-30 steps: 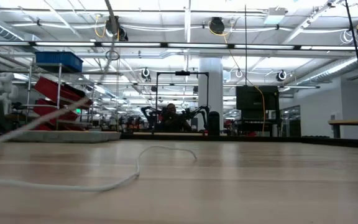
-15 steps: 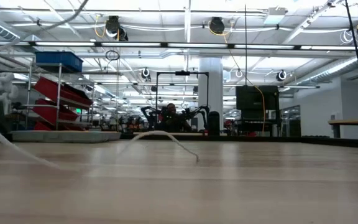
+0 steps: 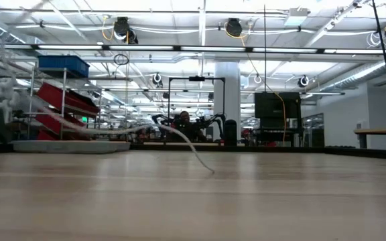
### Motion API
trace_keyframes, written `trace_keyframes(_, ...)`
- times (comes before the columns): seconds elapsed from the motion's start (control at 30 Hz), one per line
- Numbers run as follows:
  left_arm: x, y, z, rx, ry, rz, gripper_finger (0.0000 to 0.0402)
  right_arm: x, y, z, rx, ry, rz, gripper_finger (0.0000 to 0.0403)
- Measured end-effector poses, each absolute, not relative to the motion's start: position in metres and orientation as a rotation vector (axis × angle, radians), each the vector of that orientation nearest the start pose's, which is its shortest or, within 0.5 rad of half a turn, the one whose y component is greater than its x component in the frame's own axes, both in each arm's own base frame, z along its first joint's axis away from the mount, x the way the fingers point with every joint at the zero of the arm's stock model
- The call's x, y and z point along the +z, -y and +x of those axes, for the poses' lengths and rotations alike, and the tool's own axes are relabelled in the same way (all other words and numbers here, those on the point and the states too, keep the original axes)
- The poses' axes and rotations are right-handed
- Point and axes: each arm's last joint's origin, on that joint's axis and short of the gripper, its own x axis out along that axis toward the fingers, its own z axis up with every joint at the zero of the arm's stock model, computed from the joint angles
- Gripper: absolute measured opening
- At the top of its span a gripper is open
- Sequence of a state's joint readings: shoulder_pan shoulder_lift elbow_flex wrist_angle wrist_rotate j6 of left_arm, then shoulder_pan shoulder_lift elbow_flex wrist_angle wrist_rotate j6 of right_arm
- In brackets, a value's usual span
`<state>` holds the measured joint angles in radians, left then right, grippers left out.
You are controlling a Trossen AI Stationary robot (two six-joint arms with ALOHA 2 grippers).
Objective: Coil cords
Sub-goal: Coil the white wire on the spool
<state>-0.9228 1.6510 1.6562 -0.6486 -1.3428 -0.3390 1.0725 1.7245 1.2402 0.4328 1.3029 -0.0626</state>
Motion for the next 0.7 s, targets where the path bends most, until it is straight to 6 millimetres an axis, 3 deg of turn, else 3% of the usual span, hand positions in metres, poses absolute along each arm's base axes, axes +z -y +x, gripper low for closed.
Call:
trace_keyframes(0.33, 0.418, 0.271, 0.223, 0.403, -0.094, 0.242, 0.0001, 0.294, -0.314, 0.216, -0.259, -0.055, -0.157, 0.0)
trace_keyframes(0.7, 0.427, 0.269, 0.23, 0.387, -0.065, 0.208, 0.0001, 0.291, -0.29, 0.247, -0.348, -0.077, -0.174, 0.0)
